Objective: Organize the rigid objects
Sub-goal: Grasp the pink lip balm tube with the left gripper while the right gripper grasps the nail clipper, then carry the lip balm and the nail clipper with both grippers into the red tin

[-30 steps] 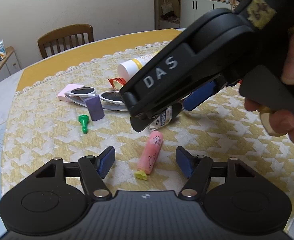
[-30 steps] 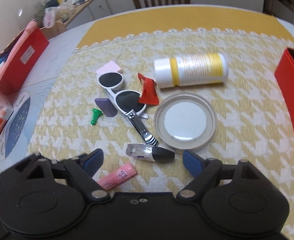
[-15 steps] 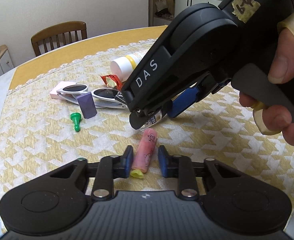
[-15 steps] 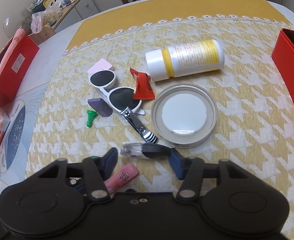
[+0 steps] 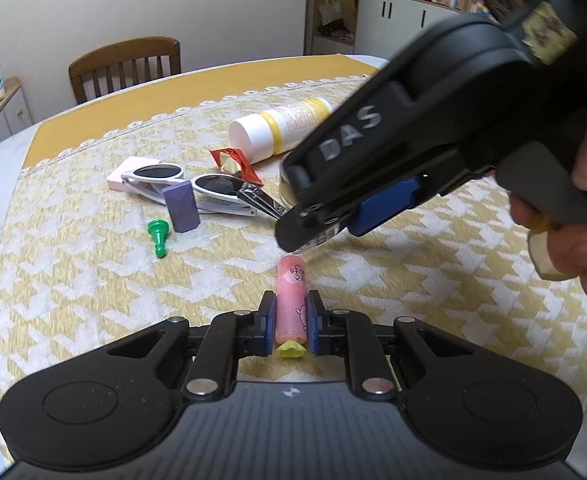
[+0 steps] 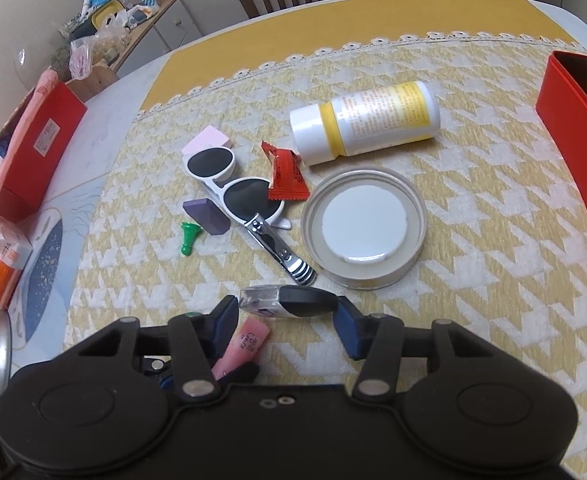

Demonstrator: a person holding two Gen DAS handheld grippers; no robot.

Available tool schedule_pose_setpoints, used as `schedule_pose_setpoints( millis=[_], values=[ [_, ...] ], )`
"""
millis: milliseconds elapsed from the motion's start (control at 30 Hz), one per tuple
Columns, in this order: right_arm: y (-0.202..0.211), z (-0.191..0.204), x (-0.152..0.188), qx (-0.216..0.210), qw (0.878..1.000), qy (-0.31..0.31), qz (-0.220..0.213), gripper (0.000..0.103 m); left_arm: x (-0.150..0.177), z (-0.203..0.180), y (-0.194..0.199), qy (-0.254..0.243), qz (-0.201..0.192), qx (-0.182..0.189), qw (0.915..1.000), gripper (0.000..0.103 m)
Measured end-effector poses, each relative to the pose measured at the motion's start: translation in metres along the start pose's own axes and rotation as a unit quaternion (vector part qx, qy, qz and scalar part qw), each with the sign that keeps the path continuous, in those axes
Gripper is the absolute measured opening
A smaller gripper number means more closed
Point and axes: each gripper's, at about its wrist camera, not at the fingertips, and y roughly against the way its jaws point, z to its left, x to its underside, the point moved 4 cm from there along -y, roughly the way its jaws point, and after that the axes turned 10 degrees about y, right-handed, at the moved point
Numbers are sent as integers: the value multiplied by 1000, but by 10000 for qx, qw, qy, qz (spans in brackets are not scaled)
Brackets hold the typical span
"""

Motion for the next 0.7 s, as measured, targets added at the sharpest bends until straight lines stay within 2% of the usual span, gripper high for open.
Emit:
schedule_pose_setpoints(
  millis=[433,700],
  values=[
    [50,-12,-6,-77,9990,161,-399,52,-25,18,22,819,13,142,9965,15],
    [87,-29,-9,-44,9968,408,-681,52,-51,4,36,1021,-94,132,9946,15]
  ],
)
